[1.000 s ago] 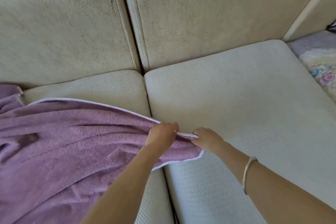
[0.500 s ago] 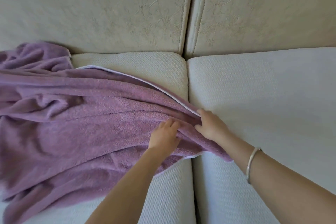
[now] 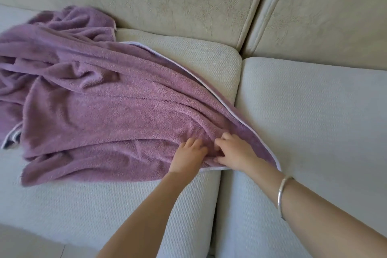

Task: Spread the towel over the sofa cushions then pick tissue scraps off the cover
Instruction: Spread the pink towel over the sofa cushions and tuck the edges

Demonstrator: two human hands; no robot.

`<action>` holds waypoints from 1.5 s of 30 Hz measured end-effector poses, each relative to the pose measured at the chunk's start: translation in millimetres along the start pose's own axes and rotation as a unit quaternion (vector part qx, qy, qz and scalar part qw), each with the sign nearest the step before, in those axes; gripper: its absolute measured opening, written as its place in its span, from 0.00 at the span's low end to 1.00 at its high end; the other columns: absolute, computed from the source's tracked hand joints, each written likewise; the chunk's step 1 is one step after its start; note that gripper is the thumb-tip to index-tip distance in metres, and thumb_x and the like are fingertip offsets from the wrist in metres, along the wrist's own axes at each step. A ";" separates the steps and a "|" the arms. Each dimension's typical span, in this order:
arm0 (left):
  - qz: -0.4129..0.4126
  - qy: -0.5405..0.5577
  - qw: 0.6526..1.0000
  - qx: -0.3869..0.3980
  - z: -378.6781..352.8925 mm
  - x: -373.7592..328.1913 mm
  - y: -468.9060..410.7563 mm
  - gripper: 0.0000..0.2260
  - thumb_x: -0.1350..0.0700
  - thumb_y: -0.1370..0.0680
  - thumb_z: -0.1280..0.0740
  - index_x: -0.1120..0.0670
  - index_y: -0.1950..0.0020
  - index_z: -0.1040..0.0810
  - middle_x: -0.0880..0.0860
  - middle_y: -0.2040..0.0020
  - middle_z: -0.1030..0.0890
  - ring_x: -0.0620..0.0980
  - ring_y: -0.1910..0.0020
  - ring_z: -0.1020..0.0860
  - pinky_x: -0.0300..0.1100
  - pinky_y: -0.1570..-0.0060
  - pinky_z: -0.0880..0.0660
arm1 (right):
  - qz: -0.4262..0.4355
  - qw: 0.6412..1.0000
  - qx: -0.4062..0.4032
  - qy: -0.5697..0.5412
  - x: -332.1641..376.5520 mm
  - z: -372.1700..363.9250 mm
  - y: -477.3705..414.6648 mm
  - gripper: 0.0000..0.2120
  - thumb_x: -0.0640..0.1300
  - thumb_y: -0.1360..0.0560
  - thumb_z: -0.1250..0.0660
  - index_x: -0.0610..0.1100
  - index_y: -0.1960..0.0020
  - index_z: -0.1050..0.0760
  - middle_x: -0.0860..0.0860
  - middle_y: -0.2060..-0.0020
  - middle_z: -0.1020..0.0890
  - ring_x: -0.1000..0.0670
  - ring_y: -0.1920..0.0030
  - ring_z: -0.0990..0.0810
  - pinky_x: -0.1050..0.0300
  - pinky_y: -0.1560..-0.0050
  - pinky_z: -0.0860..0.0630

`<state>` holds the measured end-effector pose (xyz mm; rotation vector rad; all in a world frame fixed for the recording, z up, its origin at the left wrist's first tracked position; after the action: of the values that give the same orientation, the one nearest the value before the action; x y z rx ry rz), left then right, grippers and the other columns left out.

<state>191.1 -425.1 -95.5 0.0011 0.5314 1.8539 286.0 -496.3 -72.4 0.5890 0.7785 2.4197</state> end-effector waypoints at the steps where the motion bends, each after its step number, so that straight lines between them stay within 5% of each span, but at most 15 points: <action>1: 0.017 0.027 0.999 -0.010 -1.0 -1.1 2.4 0.10 0.55 0.21 0.43 0.54 0.43 0.26 0.52 0.41 0.26 0.53 0.40 0.31 0.45 0.42 0.34 | 0.003 1.000 0.010 0.021 -2.0 -5.9 4.4 0.19 0.54 0.27 0.35 0.45 0.40 0.29 0.46 0.40 0.30 0.44 0.37 0.31 0.49 0.41 0.30; 8: 0.082 0.176 0.980 -0.035 -2.1 -18.0 20.7 0.06 0.59 0.23 0.38 0.57 0.50 0.22 0.55 0.50 0.19 0.54 0.49 0.24 0.43 0.58 0.29 | -0.016 0.993 -0.014 0.113 -24.2 -27.9 28.7 0.12 0.39 0.23 0.42 0.45 0.42 0.25 0.46 0.40 0.28 0.44 0.37 0.31 0.49 0.40 0.32; 14: 0.096 0.231 0.966 -0.059 4.6 -44.6 18.6 0.04 0.61 0.24 0.37 0.58 0.55 0.22 0.55 0.54 0.18 0.56 0.54 0.23 0.43 0.60 0.32 | -0.069 0.989 -0.063 0.114 -64.1 -24.5 42.2 0.19 0.46 0.23 0.40 0.48 0.33 0.36 0.48 0.35 0.32 0.44 0.33 0.34 0.50 0.37 0.33; 19: 0.080 0.284 0.952 -0.077 -3.0 -91.5 6.4 0.04 0.62 0.27 0.35 0.56 0.56 0.21 0.53 0.52 0.17 0.53 0.52 0.22 0.38 0.62 0.35 | -0.082 0.986 -0.084 0.120 -82.5 -29.1 46.9 0.15 0.42 0.21 0.47 0.45 0.38 0.28 0.47 0.38 0.29 0.45 0.34 0.34 0.50 0.40 0.34; 22: 0.096 0.278 0.952 -0.084 -8.9 -94.2 5.2 0.04 0.63 0.27 0.35 0.57 0.56 0.21 0.54 0.53 0.17 0.54 0.53 0.22 0.36 0.65 0.41 | -0.061 0.986 -0.100 0.115 -91.2 -28.9 45.2 0.16 0.41 0.21 0.49 0.44 0.39 0.27 0.47 0.40 0.25 0.45 0.35 0.32 0.51 0.40 0.36; 31: 0.119 0.233 0.962 -0.078 3.9 -129.3 -0.4 0.03 0.60 0.25 0.35 0.59 0.55 0.23 0.55 0.55 0.18 0.55 0.56 0.23 0.43 0.60 0.30 | -0.097 0.984 -0.109 0.106 -151.6 -12.3 84.3 0.16 0.40 0.20 0.49 0.45 0.38 0.28 0.49 0.40 0.22 0.47 0.36 0.29 0.53 0.40 0.35; 37: 0.086 0.260 0.960 -0.065 5.8 -200.7 -28.9 0.03 0.61 0.24 0.36 0.59 0.55 0.23 0.55 0.52 0.18 0.56 0.54 0.22 0.48 0.56 0.26 | -0.129 0.980 -0.100 0.111 -207.4 -7.5 124.4 0.15 0.40 0.21 0.48 0.44 0.39 0.27 0.48 0.40 0.22 0.47 0.36 0.28 0.53 0.40 0.34; 45: 0.067 0.256 0.964 -0.028 -24.8 -312.0 -49.6 0.04 0.60 0.24 0.37 0.57 0.53 0.22 0.55 0.54 0.18 0.55 0.55 0.23 0.42 0.63 0.33 | -0.203 0.969 -0.085 0.113 -321.4 -23.0 201.6 0.16 0.40 0.20 0.50 0.43 0.38 0.28 0.47 0.40 0.22 0.47 0.36 0.28 0.53 0.40 0.33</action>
<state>338.6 -702.7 -55.3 -0.5031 0.8505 2.0023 450.3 -837.5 -39.0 0.0717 0.6928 2.1595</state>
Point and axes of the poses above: each hand's wrist, its own y-axis away from the middle knuckle, its own z-axis out of the back of the hand, x = y × z, the point moved 4 cm from there along -y, towards the middle knuckle
